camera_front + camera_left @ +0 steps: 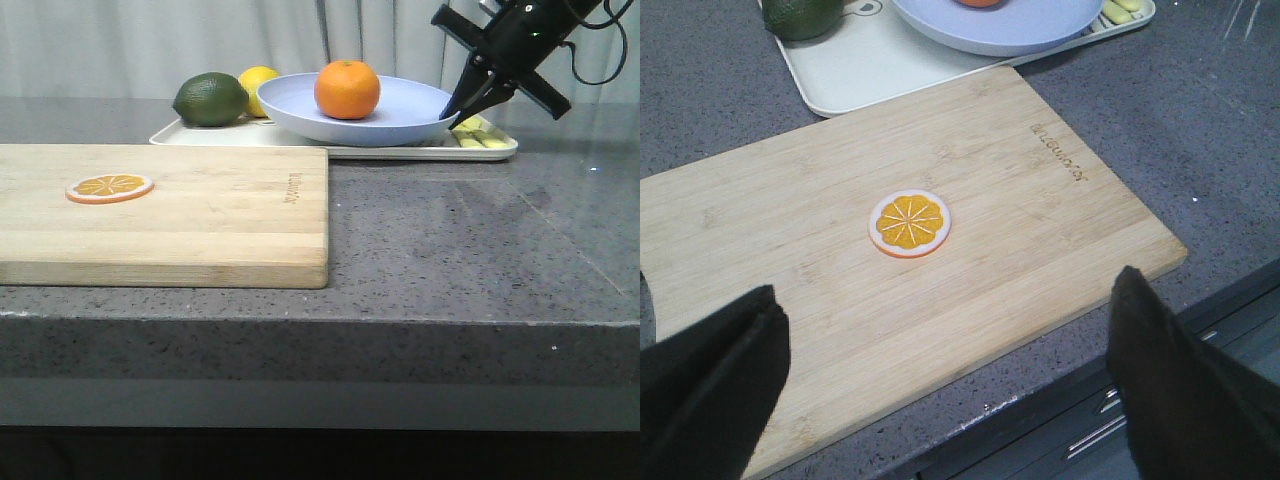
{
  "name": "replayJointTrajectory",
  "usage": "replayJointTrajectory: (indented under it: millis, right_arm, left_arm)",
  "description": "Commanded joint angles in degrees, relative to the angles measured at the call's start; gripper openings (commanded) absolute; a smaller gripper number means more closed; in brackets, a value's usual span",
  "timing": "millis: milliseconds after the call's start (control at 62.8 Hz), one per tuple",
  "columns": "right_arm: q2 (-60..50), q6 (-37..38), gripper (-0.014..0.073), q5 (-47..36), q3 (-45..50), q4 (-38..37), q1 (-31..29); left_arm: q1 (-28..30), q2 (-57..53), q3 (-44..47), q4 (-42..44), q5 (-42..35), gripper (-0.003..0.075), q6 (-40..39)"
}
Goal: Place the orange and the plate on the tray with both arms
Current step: 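Lift the plate with the right gripper and lower it onto the white tray, then open the right gripper and raise it away from the plate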
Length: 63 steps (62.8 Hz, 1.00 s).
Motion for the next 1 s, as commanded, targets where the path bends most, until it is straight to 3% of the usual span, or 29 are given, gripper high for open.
replayJointTrajectory:
  millis: [0, 143, 334, 525, 844, 987]
  right_arm:
    - [-4.47, -0.26, -0.0115, -0.74, -2.11, 1.78, -0.18]
    - [-4.47, -0.26, -0.0096, -1.45, -2.11, 1.78, -0.18]
    - [-4.47, -0.26, 0.0136, -2.88, -2.11, 1.78, -0.18]
    - [-4.47, -0.26, 0.0275, -4.36, -2.11, 1.84, -0.18]
    - [-5.60, -0.26, 0.0302, -2.56, -3.78, 1.40, -0.18]
    - [-8.61, -0.33, 0.0302, 0.19, -4.41, -2.64, -0.18]
  left_arm:
    - [0.15, 0.00, -1.56, 0.07, -4.13, 0.0618, -0.16]
    - [0.15, 0.00, -1.56, 0.07, -4.13, 0.0618, -0.16]
    - [0.15, 0.00, -1.56, 0.07, -3.89, 0.0618, -0.16]
    - [0.15, 0.00, -1.56, 0.07, -3.81, 0.0618, -0.16]
    - [0.15, 0.00, -1.56, 0.07, -3.81, 0.0618, -0.16]
    - [0.15, 0.00, -1.56, 0.07, -3.81, 0.0618, -0.16]
